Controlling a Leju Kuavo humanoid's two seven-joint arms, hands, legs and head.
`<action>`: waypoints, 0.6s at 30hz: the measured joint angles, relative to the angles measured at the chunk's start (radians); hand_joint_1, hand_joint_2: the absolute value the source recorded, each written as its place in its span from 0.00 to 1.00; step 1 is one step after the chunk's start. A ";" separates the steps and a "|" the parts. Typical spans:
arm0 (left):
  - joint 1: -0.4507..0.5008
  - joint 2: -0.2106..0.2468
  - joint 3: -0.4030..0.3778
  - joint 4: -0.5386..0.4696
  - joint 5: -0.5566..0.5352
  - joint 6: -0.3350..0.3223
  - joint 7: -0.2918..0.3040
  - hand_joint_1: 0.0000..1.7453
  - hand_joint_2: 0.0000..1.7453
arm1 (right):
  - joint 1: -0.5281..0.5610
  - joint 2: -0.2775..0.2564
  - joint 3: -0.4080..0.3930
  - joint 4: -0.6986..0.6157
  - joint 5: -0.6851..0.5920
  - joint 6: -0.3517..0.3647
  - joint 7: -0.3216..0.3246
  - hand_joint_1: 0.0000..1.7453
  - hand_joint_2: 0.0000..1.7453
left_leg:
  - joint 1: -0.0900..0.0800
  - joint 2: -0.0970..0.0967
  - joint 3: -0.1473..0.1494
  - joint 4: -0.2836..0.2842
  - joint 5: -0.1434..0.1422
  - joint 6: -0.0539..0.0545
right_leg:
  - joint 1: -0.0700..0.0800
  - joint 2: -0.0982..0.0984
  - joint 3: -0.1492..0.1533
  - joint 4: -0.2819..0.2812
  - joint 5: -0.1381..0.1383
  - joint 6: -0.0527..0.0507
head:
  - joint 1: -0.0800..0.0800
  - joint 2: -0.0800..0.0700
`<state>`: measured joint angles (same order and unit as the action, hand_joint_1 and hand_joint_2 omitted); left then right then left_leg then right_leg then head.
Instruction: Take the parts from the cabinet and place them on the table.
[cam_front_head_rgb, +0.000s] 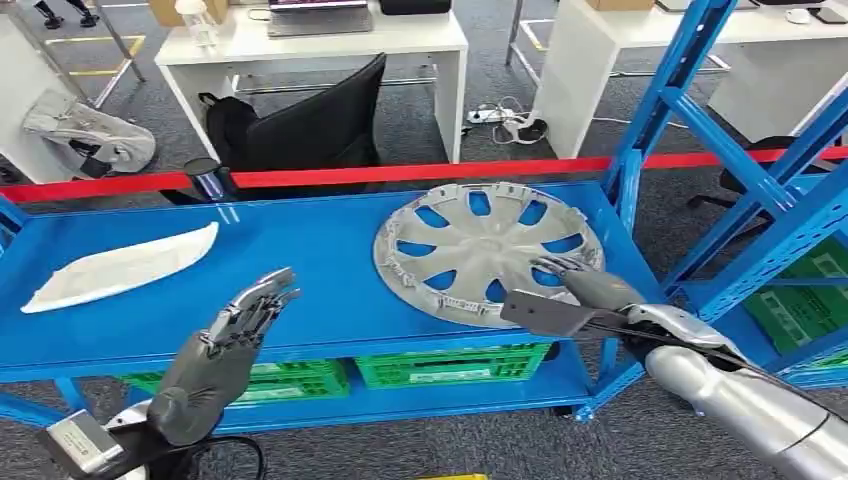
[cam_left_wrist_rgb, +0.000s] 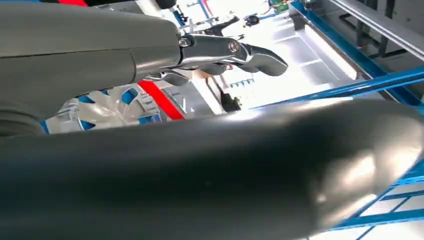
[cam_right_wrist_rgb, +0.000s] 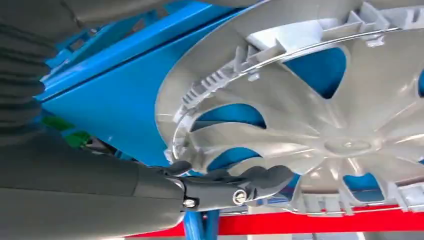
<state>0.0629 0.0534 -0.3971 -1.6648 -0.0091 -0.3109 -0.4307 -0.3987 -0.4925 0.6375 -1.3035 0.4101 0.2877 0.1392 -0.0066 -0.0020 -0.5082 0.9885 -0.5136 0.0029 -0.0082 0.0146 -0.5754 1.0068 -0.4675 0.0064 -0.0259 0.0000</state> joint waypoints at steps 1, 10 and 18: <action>-0.001 0.000 -0.001 0.000 0.002 0.000 0.000 0.00 0.00 | -0.013 0.006 0.013 0.010 0.004 0.005 0.000 0.00 1.00 | 0.000 0.000 0.000 0.000 0.000 0.000 | 0.000 0.000 0.000 0.000 0.000 0.000 | 0.000 0.000; -0.009 0.000 -0.010 0.004 0.008 0.009 0.002 0.00 0.00 | -0.076 0.061 0.101 0.091 0.007 0.009 -0.004 0.00 1.00 | 0.000 0.000 0.001 0.000 0.000 0.000 | 0.000 0.000 0.000 0.000 0.000 0.000 | 0.000 0.000; -0.010 0.000 -0.011 0.004 0.008 0.011 0.002 0.00 0.00 | -0.079 0.079 0.136 0.132 0.008 0.008 -0.011 0.00 1.00 | 0.000 0.000 0.001 0.000 0.000 0.000 | 0.000 0.000 0.000 0.000 0.000 0.000 | 0.000 0.000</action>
<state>0.0534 0.0534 -0.4078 -1.6606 -0.0011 -0.2995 -0.4284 -0.4778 -0.4135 0.7736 -1.1715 0.4185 0.2956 0.1278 -0.0065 -0.0024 -0.5077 0.9885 -0.5135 0.0029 -0.0081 0.0143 -0.5753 1.0066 -0.4676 0.0064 -0.0259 0.0000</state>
